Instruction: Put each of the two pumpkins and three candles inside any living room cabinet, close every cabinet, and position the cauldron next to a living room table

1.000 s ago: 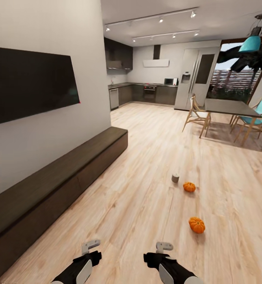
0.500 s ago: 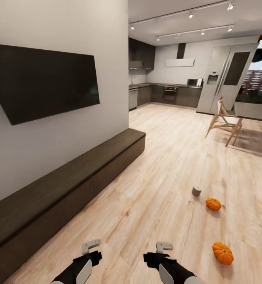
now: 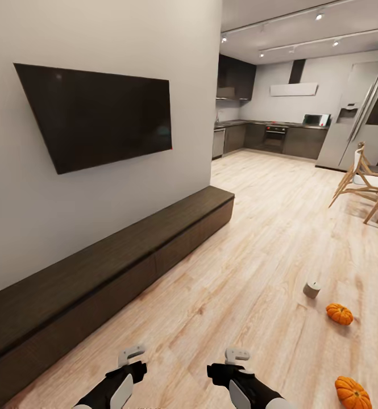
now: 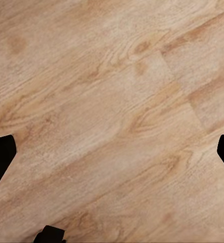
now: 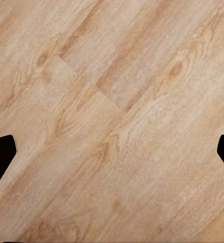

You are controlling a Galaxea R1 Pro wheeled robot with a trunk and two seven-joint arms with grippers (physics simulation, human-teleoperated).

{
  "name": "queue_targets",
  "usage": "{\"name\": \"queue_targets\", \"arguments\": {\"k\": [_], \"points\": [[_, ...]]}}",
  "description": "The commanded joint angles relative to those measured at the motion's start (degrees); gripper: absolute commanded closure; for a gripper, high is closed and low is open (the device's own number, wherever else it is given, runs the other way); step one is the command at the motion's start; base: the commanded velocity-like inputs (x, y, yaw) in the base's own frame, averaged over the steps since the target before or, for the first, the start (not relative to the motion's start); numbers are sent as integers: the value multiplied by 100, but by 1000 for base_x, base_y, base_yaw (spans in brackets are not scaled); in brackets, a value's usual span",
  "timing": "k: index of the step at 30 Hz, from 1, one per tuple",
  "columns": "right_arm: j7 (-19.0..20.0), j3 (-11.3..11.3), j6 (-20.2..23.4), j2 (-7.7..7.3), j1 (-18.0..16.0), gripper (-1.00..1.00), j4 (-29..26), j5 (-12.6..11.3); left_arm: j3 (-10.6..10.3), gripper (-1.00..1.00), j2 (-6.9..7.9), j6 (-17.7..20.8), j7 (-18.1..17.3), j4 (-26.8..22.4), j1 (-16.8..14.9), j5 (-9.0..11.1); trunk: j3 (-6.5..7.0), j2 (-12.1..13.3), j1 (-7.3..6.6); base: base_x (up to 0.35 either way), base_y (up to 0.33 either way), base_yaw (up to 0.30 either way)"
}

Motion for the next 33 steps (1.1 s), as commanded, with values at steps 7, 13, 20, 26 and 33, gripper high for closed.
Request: {"name": "queue_targets", "arguments": {"k": [7,13,20,26,33], "points": [[-28,29,35,0,0,-100,-11,-57,10,-100,-3,31,19,-12,-1,19,-5,-3,0,0,0,288],[-28,29,32,0,0,-100,-11,-57,8,-100,-6,31,19,-12,-1,18,-5,-3,0,0,0,288],[-28,29,33,0,0,-100,-11,-57,8,-100,-6,31,19,-12,-1,19,-5,-3,0,0,0,288],[-28,29,31,0,0,-100,-11,-57,8,-100,-7,31,19,-12,-1,16,-5,-3,0,0,0,288],[-28,30,36,0,0,-100,-11,-57,8,-100,-7,31,19,-12,-1,16,-5,-3,0,0,0,288]]}}
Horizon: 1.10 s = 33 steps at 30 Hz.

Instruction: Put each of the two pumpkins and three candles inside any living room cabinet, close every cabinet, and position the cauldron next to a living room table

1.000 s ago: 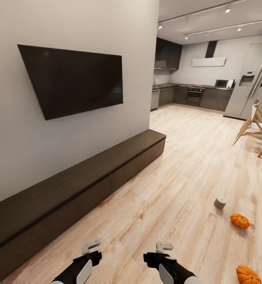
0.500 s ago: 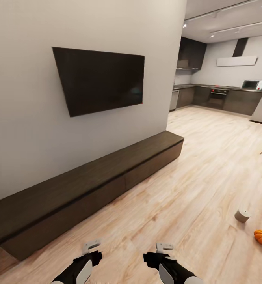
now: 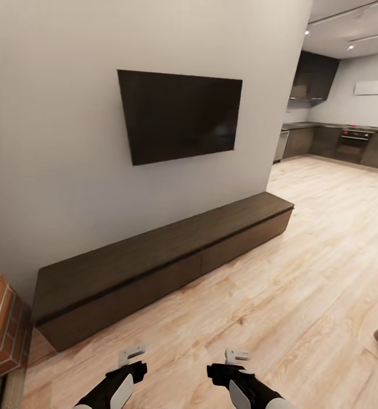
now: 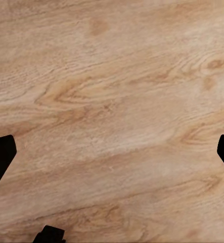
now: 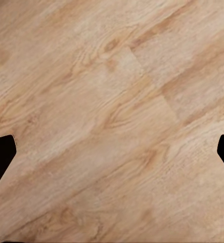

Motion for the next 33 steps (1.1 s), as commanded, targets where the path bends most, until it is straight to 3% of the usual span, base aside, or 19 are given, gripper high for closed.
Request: {"name": "queue_targets", "arguments": {"k": [1,13,20,33], "points": [[-28,29,32,0,0,-100,-14,-57,11,-100,-3,31,20,-12,-1,16,-5,-3,0,0,0,288],[-30,29,35,0,0,-100,-14,-57,6,-100,-3,31,20,-12,-1,16,-5,-3,0,0,-26,258],[-28,29,35,0,0,-100,-14,-57,2,-100,-7,31,20,-12,-1,16,-5,-3,0,0,-209,28],[-28,29,35,0,0,-100,-15,-57,2,-100,-3,31,20,-12,-1,16,-5,-3,0,0,-18,1]]}}
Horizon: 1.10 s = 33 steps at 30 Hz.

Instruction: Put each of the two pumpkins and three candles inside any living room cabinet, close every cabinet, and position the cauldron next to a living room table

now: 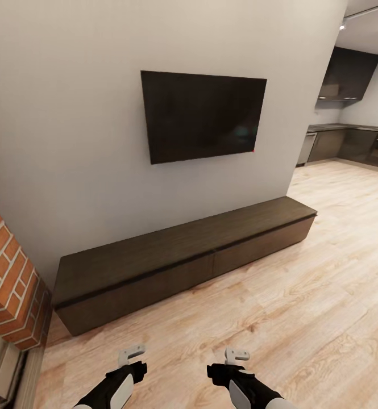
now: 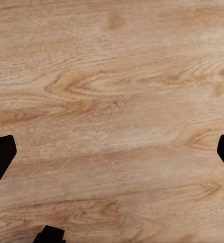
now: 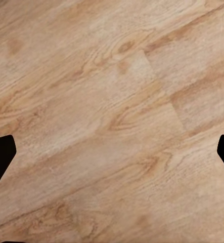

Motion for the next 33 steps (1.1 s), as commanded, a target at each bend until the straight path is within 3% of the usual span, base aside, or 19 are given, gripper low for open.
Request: {"name": "queue_targets", "arguments": {"k": [1,22,33], "points": [[-27,29,31,0,0,-100,-13,-56,10,-100,-2,32,21,-14,0,17,-5,-3,0,0,0,0],[-36,33,31,0,0,-100,-12,-56,11,-100,-2,32,21,-14,0,17,-5,-3,0,2,0,0],[-36,36,31,0,0,-100,-12,-56,18,-100,-2,32,21,-14,0,26,-5,-3,0,188,0,0]]}}
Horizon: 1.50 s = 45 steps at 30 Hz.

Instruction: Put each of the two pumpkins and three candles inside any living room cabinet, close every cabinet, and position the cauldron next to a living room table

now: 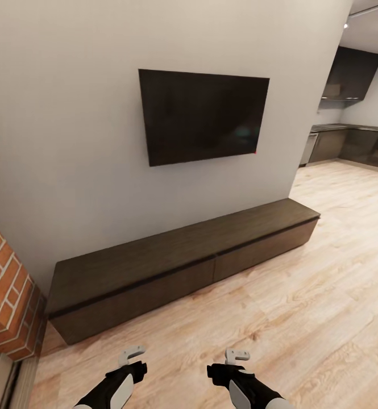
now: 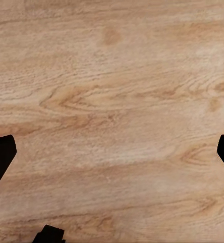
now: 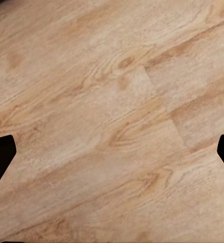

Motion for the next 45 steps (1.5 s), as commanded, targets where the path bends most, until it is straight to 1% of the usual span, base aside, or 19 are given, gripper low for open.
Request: {"name": "queue_targets", "arguments": {"k": [1,33,45], "points": [[-27,29,31,0,0,-100,-13,-56,10,-100,-2,32,20,-14,0,17,-5,-3,1,70,0,0],[-27,23,31,-3,0,-100,-21,-49,10,-100,-2,32,20,-14,0,17,-5,-3,1,8,0,0],[-18,23,30,-3,0,-100,-22,-56,10,-100,-2,32,20,-14,0,17,-5,-3,1,276,0,0]]}}
